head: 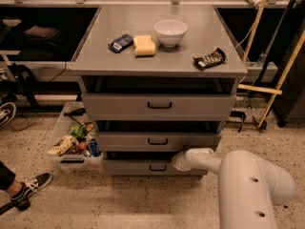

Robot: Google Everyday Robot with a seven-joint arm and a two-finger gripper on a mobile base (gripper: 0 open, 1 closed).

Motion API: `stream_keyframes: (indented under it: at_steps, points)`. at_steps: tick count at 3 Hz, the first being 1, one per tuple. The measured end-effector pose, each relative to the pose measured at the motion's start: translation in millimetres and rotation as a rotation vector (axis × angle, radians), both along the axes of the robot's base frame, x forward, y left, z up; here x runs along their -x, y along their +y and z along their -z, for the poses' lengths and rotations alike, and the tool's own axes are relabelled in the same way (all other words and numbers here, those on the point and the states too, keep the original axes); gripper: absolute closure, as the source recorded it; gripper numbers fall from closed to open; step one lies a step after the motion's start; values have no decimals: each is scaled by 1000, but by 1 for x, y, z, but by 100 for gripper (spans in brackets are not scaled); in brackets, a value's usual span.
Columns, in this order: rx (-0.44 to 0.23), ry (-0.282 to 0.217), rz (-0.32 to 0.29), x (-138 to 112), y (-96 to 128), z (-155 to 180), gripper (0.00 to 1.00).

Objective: Open bottom drawer

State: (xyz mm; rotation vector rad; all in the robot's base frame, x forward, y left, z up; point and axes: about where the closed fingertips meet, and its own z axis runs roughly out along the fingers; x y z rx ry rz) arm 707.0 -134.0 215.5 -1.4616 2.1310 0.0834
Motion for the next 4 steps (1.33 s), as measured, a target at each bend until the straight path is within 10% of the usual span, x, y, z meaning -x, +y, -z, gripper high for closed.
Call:
stream_keyframes:
  at_steps: [2,4]
  points:
    - [0,0,0,0,0,0,0]
    - [-24,16,-7,-3,1,16,0]
